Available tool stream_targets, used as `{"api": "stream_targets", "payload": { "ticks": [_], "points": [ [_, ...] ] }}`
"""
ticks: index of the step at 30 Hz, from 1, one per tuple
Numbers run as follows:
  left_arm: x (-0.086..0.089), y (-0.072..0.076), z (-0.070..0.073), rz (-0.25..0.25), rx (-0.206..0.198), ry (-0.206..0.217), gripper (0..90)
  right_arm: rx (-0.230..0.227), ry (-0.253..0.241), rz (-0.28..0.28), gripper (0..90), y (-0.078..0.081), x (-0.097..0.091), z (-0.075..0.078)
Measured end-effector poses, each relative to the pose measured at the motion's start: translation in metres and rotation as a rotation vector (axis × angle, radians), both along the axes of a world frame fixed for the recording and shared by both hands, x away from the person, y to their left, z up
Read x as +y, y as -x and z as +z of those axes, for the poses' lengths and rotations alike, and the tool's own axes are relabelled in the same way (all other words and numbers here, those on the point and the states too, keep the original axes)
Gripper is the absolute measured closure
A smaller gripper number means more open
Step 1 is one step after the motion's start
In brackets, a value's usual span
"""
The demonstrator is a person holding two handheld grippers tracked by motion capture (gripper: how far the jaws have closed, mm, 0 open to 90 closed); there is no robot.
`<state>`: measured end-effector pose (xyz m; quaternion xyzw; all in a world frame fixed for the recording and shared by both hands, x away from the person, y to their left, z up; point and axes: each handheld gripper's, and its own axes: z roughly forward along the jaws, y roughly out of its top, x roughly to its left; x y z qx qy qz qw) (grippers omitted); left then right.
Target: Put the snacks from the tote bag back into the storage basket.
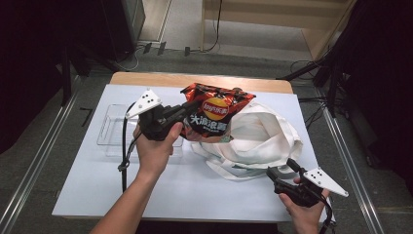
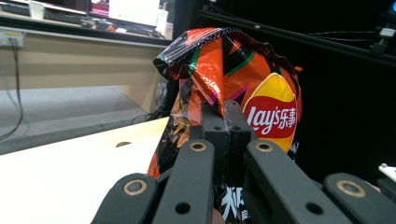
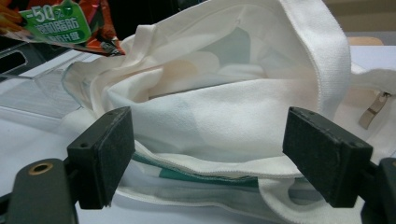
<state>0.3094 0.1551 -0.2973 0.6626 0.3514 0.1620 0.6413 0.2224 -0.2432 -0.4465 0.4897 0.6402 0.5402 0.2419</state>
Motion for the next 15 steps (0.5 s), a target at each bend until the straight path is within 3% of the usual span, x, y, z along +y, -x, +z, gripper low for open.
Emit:
{"api": "stream_targets", "payload": {
  "ticks": [15],
  "points": [
    [0.048, -0.001, 0.004, 0.071, -0.007, 0.018, 90.0, 0.009, 0.014, 0.009, 19.7, -0.002, 0.003, -0.002]
  ]
}}
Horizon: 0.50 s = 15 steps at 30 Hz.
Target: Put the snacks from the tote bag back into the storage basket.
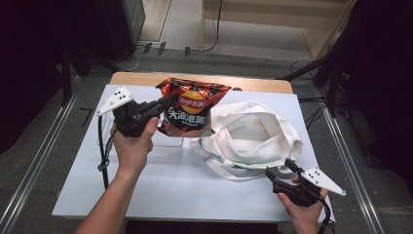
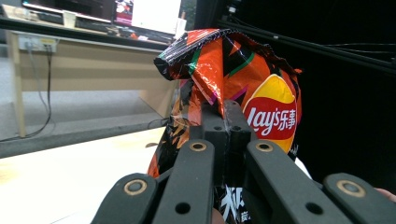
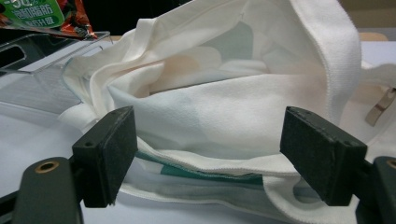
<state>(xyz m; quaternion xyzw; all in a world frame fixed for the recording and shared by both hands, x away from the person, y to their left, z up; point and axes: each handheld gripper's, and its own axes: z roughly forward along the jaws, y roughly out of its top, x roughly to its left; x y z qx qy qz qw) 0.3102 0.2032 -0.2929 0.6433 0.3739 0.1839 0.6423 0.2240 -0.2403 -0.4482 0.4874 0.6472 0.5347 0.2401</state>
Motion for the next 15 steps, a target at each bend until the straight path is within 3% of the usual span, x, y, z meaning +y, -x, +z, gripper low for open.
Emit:
{"api": "stream_targets", "payload": {
  "ticks": [15],
  "points": [
    [0.049, -0.005, -0.006, 0.071, 0.006, -0.004, 90.0, -0.023, 0.001, 0.039, 16.6, 0.003, 0.004, 0.004]
  ]
}}
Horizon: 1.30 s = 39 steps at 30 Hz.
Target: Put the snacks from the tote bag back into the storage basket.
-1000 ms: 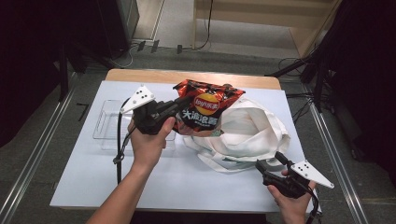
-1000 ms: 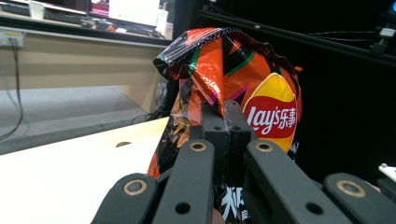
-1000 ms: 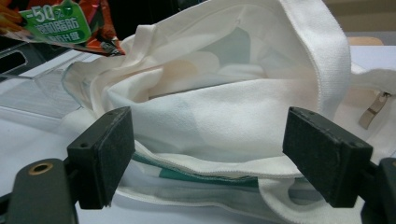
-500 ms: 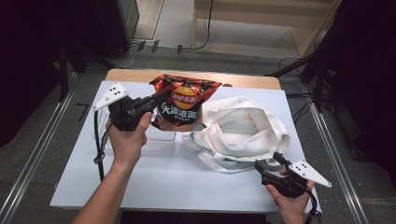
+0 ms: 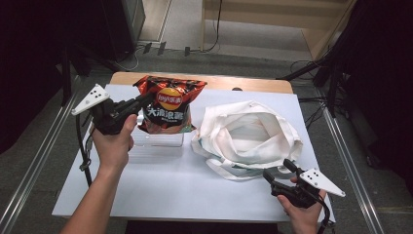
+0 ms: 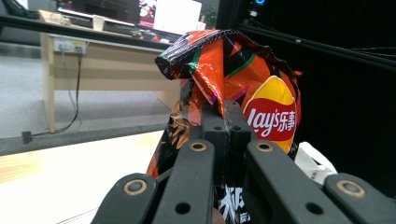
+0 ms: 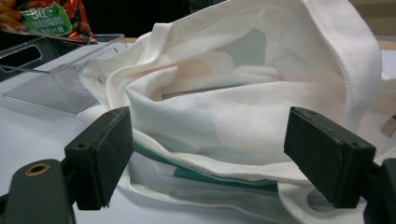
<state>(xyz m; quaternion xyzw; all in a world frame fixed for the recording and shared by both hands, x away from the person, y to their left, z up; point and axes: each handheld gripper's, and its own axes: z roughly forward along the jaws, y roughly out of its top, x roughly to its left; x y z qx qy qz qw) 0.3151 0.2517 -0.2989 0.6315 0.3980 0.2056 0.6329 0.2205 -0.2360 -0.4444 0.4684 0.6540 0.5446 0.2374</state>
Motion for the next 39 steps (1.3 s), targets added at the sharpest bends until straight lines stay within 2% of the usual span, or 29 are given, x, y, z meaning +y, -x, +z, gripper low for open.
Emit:
{"api": "stream_targets", "payload": {
  "ticks": [8, 15, 24, 32, 36, 39],
  "points": [
    [0.023, -0.003, -0.003, 0.026, 0.012, 0.004, 90.0, 0.009, 0.002, -0.002, 16.6, -0.001, 0.001, -0.001],
    [0.035, -0.006, -0.007, 0.055, 0.021, -0.004, 90.0, 0.013, 0.009, -0.007, 16.7, -0.001, 0.002, -0.003],
    [0.044, -0.021, -0.036, 0.081, 0.053, -0.001, 90.0, 0.02, 0.007, -0.003, 16.8, -0.002, 0.005, -0.003],
    [0.051, -0.035, -0.065, 0.104, 0.122, -0.003, 90.0, 0.028, 0.0, -0.007, 17.1, -0.002, 0.004, -0.004],
    [0.052, -0.038, -0.072, 0.118, 0.139, -0.008, 90.0, 0.026, 0.004, -0.001, 17.2, -0.002, 0.006, -0.004],
    [0.052, -0.039, -0.074, 0.136, 0.153, -0.028, 88.1, 0.032, 0.003, -0.001, 17.2, -0.002, 0.007, -0.004]
  ]
}}
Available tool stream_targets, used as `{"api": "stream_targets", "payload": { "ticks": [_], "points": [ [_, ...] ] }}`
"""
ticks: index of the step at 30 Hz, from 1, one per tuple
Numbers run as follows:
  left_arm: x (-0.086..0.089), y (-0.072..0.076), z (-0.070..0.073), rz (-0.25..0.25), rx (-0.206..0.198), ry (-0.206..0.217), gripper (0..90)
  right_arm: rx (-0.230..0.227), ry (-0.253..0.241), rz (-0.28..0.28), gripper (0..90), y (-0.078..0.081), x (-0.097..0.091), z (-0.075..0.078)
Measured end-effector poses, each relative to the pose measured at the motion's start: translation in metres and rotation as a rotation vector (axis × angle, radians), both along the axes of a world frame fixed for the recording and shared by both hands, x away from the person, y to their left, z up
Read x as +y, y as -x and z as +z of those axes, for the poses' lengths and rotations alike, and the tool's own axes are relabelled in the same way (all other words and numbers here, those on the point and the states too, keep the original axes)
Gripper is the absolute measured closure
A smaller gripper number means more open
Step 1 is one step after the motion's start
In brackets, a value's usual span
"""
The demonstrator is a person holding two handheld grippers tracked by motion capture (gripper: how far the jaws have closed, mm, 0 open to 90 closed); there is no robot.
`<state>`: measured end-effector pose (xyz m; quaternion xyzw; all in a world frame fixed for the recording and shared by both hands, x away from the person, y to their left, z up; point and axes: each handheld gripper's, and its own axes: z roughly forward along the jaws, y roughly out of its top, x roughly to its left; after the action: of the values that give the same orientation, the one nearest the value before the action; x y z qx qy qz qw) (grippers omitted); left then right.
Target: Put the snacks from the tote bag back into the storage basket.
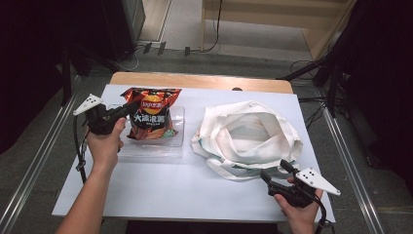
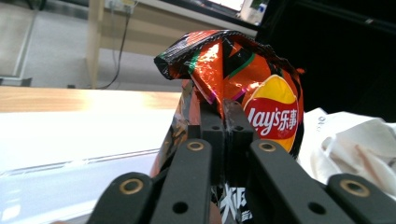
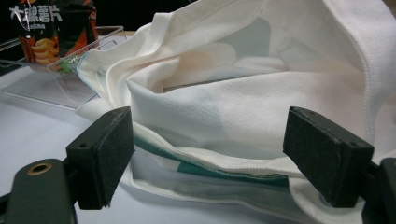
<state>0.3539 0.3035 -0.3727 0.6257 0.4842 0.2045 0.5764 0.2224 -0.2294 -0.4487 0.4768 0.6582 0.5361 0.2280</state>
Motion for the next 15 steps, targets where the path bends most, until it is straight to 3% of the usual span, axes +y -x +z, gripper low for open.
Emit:
{"api": "stream_targets", "payload": {
  "ticks": [5, 8, 9, 11, 13, 15],
  "points": [
    [-0.0001, 0.0003, -0.0002, 0.045, 0.009, -0.035, 79.0, -0.001, 0.001, -0.002, 17.3, -0.0005, 0.0, -0.0003],
    [-0.0026, 0.0007, 0.0001, 0.08, 0.024, -0.064, 61.6, -0.004, 0.003, -0.004, 17.3, -0.0003, -0.0005, 0.0],
    [-0.004, 0.0011, 0.0002, 0.097, 0.028, -0.081, 49.2, -0.004, 0.003, -0.006, 17.3, -0.0002, -0.0011, 0.0001],
    [-0.0052, 0.0021, 0.0001, 0.106, 0.036, -0.089, 44.7, -0.003, 0.001, -0.005, 17.3, -0.0002, -0.0014, 0.0001],
    [-0.0067, 0.0033, -0.0002, 0.124, 0.053, -0.106, 28.1, -0.004, -0.001, -0.006, 17.2, -0.0002, -0.002, 0.0001],
    [-0.0071, 0.0056, -0.0007, 0.133, 0.06, -0.118, 24.4, -0.005, -0.004, -0.007, 17.2, -0.0001, -0.0024, 0.0002]
  ]
}}
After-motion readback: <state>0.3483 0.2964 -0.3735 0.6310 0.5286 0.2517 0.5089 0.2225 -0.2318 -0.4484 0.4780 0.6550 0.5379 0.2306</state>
